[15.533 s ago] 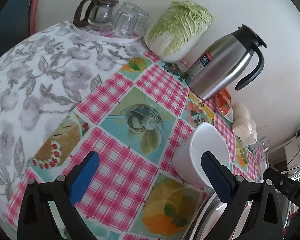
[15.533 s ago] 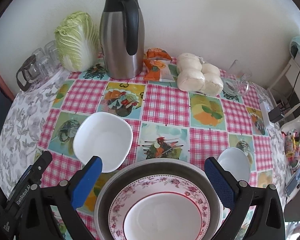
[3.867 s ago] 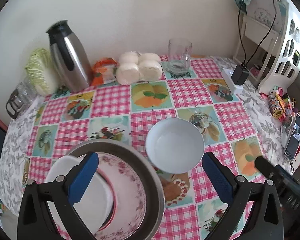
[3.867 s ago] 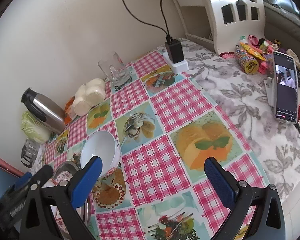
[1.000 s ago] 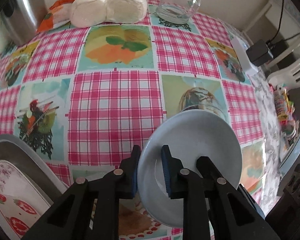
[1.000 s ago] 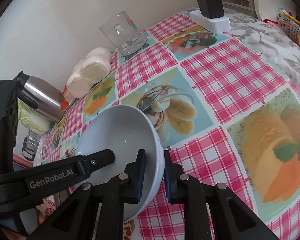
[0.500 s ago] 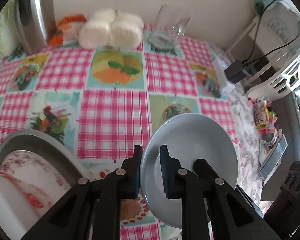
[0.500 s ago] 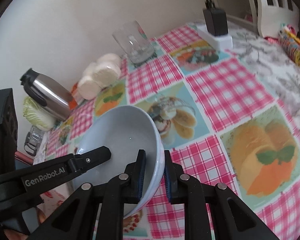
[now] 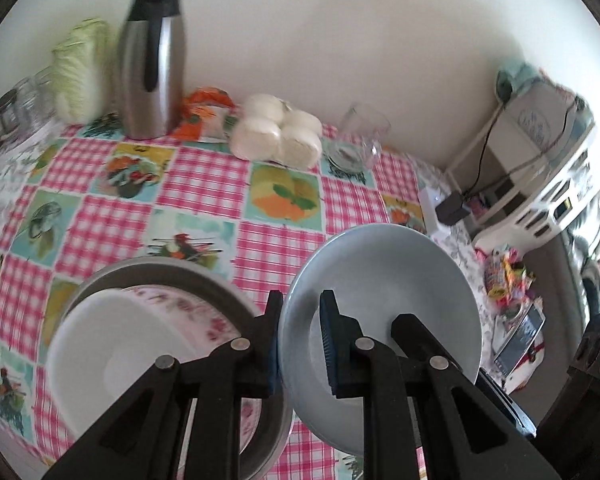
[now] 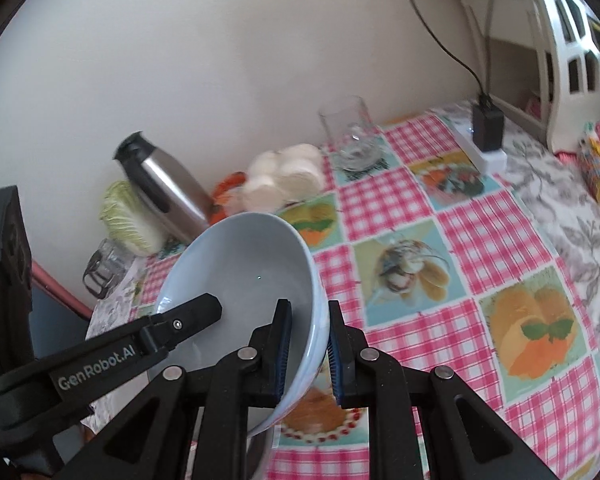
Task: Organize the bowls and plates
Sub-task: 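Lift the pale round bowl with both grippers and carry it over the tray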
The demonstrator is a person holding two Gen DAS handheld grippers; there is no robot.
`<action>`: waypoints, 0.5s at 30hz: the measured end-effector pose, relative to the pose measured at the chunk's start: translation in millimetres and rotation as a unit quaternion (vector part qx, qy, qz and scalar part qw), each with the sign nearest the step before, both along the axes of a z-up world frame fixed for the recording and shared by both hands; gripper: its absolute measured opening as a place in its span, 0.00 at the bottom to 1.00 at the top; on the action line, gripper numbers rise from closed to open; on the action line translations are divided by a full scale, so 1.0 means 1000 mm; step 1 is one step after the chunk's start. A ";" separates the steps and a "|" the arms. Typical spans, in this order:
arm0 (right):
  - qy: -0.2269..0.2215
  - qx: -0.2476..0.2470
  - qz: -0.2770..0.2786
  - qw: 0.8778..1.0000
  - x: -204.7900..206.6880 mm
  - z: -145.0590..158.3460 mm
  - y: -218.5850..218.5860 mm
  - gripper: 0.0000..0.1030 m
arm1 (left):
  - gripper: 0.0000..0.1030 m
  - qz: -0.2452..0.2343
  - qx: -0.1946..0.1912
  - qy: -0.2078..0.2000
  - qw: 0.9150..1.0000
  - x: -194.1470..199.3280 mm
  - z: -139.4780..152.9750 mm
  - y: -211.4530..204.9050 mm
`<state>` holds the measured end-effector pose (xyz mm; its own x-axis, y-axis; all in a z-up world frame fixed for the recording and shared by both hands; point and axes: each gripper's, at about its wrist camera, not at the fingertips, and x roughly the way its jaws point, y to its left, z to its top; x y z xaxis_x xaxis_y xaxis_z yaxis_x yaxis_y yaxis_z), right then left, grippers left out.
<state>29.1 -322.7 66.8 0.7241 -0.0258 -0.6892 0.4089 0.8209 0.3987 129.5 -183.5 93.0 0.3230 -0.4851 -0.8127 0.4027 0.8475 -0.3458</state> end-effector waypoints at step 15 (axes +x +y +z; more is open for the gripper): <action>-0.006 -0.043 0.074 0.996 0.010 0.030 0.092 0.18 | 0.18 0.070 -0.050 -0.018 0.996 -0.008 0.026 0.101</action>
<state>38.9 -231.2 97.2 0.7329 0.0238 -0.6799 0.2760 0.9030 0.3293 121.3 -82.2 119.0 0.4219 -0.5107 -0.7491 0.2963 0.8586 -0.4184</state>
